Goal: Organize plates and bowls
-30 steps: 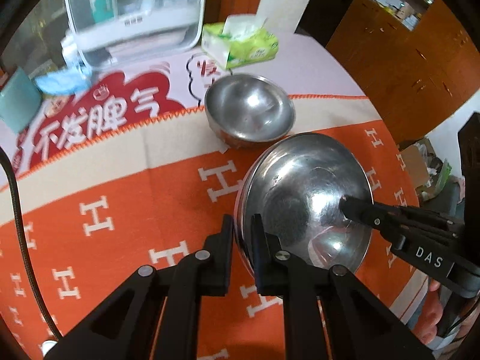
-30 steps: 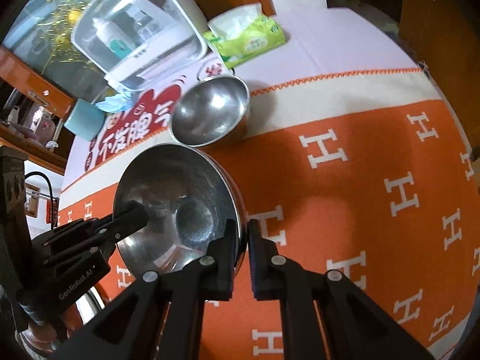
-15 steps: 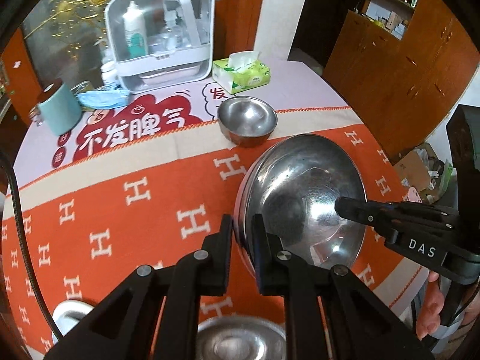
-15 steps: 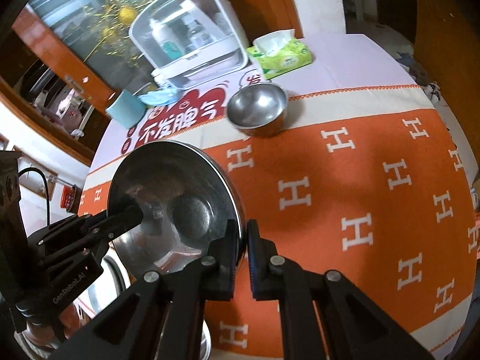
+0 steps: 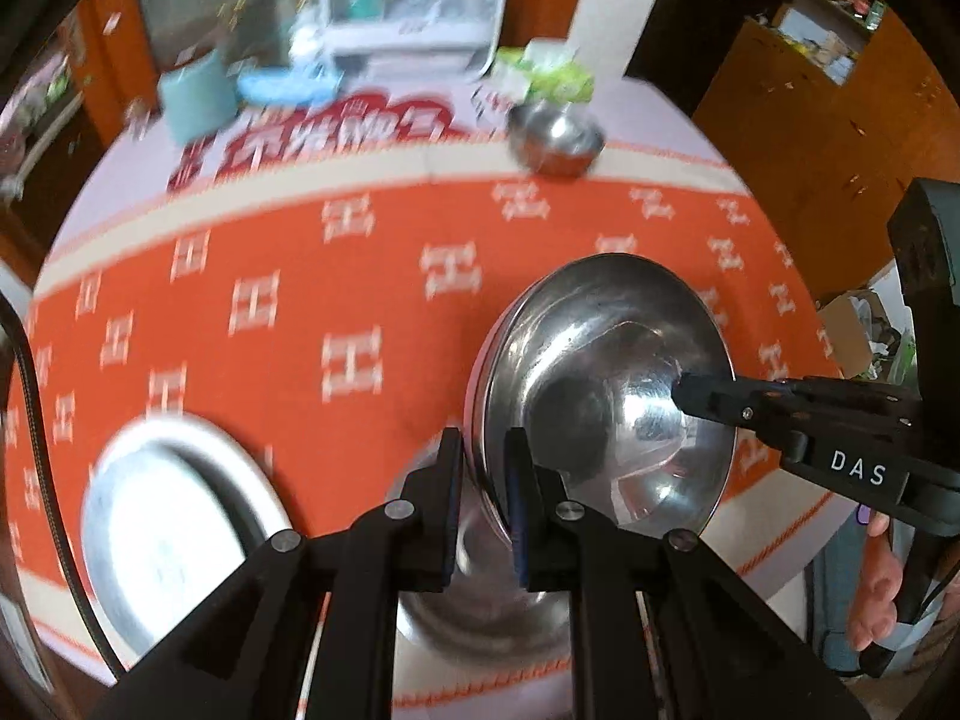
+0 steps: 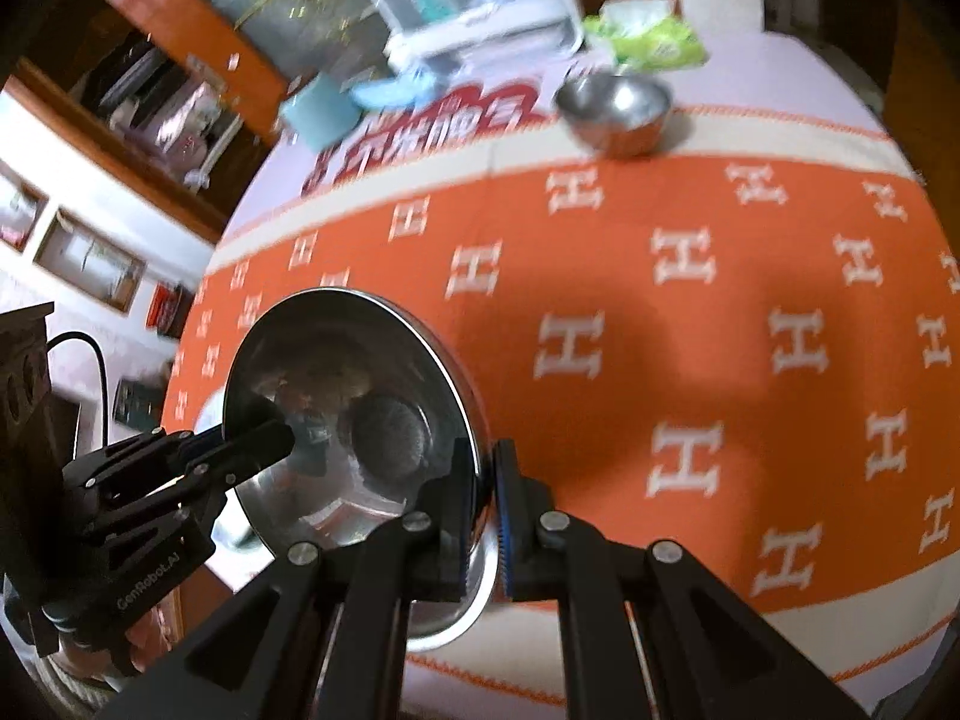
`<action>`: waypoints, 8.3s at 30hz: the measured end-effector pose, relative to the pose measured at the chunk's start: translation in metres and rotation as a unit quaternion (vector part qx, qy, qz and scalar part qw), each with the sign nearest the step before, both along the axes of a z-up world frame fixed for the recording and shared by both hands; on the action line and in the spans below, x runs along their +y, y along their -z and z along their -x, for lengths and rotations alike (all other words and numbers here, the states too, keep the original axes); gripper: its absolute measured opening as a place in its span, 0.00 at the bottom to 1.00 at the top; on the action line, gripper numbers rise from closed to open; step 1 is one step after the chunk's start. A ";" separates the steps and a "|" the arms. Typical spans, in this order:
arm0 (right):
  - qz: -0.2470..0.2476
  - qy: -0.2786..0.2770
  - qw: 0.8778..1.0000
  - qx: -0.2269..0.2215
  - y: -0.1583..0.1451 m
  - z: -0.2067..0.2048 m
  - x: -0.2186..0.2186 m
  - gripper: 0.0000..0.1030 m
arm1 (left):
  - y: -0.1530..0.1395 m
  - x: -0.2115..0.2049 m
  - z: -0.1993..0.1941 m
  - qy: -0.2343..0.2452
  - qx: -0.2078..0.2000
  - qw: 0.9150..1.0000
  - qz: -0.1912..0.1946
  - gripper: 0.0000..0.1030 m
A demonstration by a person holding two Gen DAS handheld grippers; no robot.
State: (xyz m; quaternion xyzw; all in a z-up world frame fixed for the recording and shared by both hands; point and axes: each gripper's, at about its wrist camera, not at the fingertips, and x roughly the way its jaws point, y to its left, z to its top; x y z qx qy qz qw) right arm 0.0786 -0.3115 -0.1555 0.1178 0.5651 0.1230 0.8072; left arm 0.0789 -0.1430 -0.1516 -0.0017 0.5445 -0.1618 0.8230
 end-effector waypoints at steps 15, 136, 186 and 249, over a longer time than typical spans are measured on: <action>0.045 -0.045 0.995 0.074 0.054 0.016 0.039 0.07 | 0.060 0.016 0.029 -0.015 0.065 0.997 -0.033 0.11; 0.006 0.141 0.988 0.070 0.047 -0.265 -0.116 0.08 | 0.064 -0.136 -0.321 0.081 0.054 0.995 0.001 0.09; -0.047 -0.015 0.997 0.057 -0.002 0.010 0.017 0.09 | -0.009 0.017 0.014 -0.002 0.032 0.999 0.017 0.11; 0.043 -0.044 0.998 0.034 0.027 0.033 0.038 0.46 | 0.046 0.050 0.030 -0.047 0.060 0.997 0.033 0.88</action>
